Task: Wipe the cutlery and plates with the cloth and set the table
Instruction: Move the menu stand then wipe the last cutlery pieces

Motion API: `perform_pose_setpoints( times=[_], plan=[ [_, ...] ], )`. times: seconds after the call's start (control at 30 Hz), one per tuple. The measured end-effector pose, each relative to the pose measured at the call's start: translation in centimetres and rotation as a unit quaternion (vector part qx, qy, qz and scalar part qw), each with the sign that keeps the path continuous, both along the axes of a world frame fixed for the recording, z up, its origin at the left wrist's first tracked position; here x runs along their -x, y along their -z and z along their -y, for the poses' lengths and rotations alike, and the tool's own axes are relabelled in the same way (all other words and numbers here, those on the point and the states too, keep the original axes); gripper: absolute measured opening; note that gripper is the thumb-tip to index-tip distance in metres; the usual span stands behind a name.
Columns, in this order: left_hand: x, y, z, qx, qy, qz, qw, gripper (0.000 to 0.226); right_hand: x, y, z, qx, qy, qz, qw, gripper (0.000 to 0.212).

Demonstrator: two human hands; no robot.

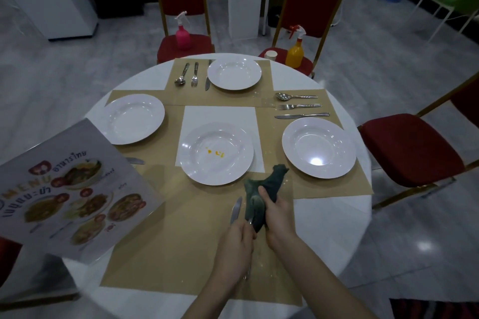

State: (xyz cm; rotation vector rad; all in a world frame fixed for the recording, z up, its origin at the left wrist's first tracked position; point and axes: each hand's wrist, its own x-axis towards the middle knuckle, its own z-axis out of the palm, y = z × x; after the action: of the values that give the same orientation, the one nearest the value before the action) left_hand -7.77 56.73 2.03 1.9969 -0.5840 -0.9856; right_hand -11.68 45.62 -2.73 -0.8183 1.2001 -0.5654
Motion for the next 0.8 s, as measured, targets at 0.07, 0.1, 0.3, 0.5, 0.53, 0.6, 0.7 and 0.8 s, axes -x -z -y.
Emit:
perform_pose_setpoints(
  times=[0.07, 0.1, 0.3, 0.5, 0.53, 0.6, 0.7, 0.8],
  plan=[
    [-0.2, 0.0, 0.0, 0.002, 0.0, -0.008, 1.0, 0.032, 0.2, 0.1, -0.5, -0.02, -0.01, 0.014, 1.0, 0.009],
    [0.0, 0.0, -0.1, -0.006, 0.002, -0.016, 1.0, 0.032, 0.4, 0.2, -0.2, -0.021, -0.01, 0.003, 1.0, 0.008],
    [1.5, 0.3, -0.3, -0.006, -0.008, -0.016, 1.0, 0.034, 1.0, -0.1, 1.2, -0.015, 0.02, -0.052, 0.998, 0.02],
    [0.4, 0.0, 0.1, -0.008, -0.015, -0.01, 1.0, 0.031, 0.1, -0.6, -0.7, -0.08, -0.001, -0.023, 0.996, 0.022],
    [0.6, 0.1, 0.0, -0.023, -0.008, -0.013, 1.0, 0.033, 0.0, -0.8, 0.0, -0.069, 0.012, -0.036, 0.997, 0.024],
    [0.8, 0.3, 0.0, -0.031, -0.007, -0.014, 0.999, 0.035, -0.1, -1.1, 0.9, -0.044, 0.018, -0.046, 0.998, 0.029],
    [0.2, 0.4, 0.1, -0.003, -0.021, 0.012, 1.0, 0.03, -0.1, -1.9, 0.2, -0.043, -0.01, -0.013, 0.999, 0.023],
    [-0.4, 0.8, -0.5, 0.004, -0.023, 0.058, 0.998, 0.027, 0.8, -2.0, -1.7, -0.06, -0.085, 0.027, 0.994, 0.021]
  ],
)
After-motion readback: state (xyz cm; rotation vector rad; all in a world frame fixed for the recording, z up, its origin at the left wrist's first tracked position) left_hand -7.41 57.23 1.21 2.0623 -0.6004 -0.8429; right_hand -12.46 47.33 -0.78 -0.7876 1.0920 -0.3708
